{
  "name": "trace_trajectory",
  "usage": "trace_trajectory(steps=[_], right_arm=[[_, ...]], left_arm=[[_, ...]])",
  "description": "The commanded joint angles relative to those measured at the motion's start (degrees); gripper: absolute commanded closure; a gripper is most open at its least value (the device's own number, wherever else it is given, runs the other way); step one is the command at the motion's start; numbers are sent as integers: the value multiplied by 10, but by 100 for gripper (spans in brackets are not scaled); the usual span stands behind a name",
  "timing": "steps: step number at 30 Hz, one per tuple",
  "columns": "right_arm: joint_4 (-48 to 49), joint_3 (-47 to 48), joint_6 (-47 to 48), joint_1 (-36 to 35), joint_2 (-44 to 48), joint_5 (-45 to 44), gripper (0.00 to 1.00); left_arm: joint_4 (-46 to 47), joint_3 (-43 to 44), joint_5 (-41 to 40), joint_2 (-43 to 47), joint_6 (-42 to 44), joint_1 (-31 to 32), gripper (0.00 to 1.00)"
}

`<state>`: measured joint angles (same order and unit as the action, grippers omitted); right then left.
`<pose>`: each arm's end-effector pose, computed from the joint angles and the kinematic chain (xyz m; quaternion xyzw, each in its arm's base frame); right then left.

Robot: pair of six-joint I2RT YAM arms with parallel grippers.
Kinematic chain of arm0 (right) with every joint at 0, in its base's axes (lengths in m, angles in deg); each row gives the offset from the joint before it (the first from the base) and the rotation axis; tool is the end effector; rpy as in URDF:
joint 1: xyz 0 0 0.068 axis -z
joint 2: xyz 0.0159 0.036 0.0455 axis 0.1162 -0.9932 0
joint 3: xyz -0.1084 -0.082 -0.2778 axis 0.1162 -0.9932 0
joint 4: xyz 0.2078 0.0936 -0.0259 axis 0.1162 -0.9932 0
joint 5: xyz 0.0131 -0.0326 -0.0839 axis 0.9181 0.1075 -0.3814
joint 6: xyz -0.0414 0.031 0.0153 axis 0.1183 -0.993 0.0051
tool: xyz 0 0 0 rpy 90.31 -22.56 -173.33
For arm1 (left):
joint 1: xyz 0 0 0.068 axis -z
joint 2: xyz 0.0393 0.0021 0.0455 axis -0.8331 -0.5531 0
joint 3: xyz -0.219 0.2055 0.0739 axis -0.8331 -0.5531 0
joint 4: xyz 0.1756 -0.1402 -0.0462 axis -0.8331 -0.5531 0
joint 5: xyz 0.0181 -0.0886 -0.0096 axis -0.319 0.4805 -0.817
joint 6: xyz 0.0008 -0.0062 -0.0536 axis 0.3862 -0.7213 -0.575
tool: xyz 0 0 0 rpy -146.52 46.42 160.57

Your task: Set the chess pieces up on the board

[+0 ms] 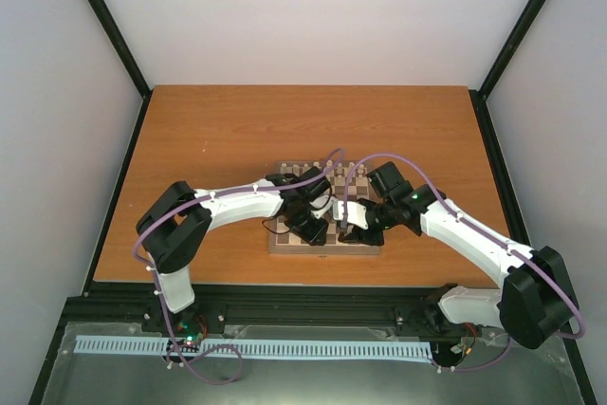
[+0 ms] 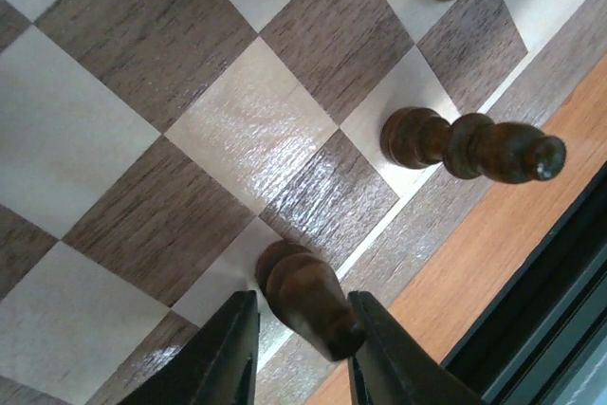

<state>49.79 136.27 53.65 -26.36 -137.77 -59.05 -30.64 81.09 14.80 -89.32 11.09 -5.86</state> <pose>0.1429 0.1145 0.2722 -0.6874 0.6439 0.2150 0.2582 0.1973 -0.2585 0.2268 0.3323 0.9185 -0.2126 0.0280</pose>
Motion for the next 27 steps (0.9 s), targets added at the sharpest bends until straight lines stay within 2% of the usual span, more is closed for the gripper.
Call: trace_trajectory(steps=[1,10,13,18,23,25,27], right_arm=[[13,-8,-6,3,-2,12,59],[6,-11,-19,3,9,11,59],[-11,-2,-28,3,17,15,59],[-52,41,-73,19,31,38,59],[-67,105,-178,72,13,-2,57],[-64,122,-237,118,5,-20,56],[-66,128,-262,176,0,12,56]], left_arm=[[-40,11,-42,-7,6,-2,67],[-48,5,-67,20,8,-2,60],[-38,-18,-88,74,25,4,54],[55,-81,-123,169,65,34,53],[121,-98,-141,185,83,55,52],[118,-92,-157,173,89,61,52],[114,-85,-170,155,89,63,53]])
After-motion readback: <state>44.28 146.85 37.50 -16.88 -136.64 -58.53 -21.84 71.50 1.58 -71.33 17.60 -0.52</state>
